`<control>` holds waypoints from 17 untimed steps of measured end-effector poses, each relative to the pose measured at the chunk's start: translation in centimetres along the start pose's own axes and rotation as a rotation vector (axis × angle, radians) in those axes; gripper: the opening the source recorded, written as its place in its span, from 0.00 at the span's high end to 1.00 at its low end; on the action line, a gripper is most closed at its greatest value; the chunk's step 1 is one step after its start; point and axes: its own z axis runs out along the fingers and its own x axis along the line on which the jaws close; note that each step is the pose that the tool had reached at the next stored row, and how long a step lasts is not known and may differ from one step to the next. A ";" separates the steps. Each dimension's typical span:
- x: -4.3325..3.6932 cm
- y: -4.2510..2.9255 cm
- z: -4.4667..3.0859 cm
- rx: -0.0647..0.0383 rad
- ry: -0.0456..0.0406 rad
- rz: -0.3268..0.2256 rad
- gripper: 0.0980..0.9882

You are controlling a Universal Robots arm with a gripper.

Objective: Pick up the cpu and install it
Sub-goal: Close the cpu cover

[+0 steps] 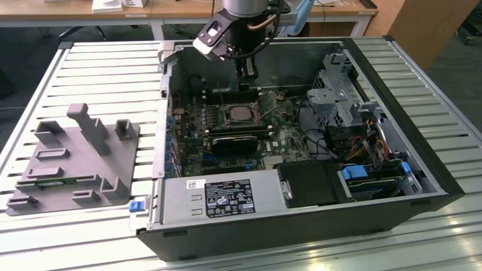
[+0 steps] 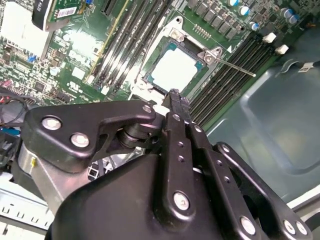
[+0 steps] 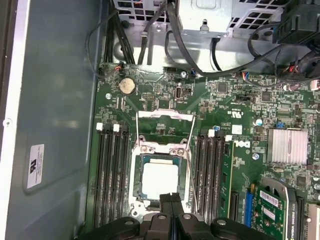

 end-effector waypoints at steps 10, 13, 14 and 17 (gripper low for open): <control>-0.07 1.23 -0.55 0.000 0.0026 0.000 0.99; -0.14 1.27 -1.25 0.000 0.0069 0.000 0.99; -0.27 1.26 -1.26 0.000 0.0086 0.000 0.99; -0.97 1.24 -1.26 0.000 0.0140 0.001 0.99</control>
